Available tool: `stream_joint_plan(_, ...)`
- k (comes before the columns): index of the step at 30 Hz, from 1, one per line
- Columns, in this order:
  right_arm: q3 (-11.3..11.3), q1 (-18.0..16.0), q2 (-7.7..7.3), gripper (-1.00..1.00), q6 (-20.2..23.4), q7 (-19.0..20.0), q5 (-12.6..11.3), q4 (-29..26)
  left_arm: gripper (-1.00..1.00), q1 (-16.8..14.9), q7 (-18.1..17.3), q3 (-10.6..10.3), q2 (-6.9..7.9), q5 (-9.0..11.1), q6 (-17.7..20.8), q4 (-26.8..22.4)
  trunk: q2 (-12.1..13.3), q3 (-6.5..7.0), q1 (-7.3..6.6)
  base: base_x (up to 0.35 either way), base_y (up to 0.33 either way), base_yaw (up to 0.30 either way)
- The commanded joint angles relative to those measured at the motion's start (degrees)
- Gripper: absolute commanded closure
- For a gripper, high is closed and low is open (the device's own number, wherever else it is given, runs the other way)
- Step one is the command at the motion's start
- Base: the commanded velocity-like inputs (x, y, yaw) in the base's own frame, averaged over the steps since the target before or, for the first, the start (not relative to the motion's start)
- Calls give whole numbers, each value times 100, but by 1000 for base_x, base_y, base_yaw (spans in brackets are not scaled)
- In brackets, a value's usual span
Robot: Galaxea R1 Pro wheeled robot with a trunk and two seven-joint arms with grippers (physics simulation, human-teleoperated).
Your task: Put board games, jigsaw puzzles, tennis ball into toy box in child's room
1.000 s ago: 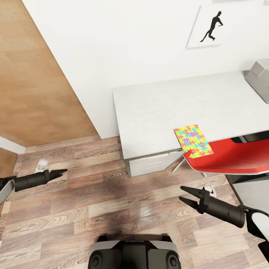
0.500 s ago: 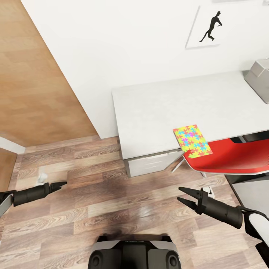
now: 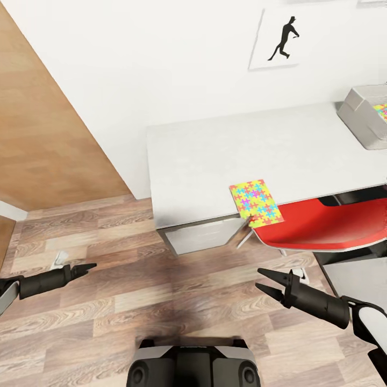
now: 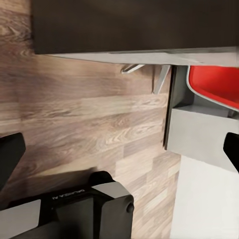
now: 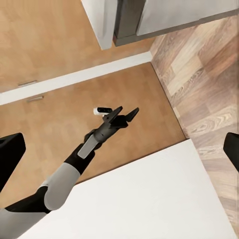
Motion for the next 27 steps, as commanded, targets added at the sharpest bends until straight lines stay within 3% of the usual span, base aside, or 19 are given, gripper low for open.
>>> stream_joint_plan(1,-4,-4,0,-100,17,61,59,2,-100,-4,-7,-47,7,60,48,0,-9,-7,3,0,-103,0)
stream_joint_plan(11,-9,-3,-1,-100,17,68,54,2,-100,4,12,-60,-87,55,51,-2,-9,-1,3,0,-115,-54)
stream_joint_plan(18,-16,-5,-4,-100,17,211,54,2,-100,6,-6,-65,-164,53,50,-2,-9,29,3,0,-231,-203)
stream_joint_plan(27,-24,-4,-5,-100,17,281,57,2,-100,14,-24,-70,-195,59,49,-2,-9,76,3,-68,-68,-235)
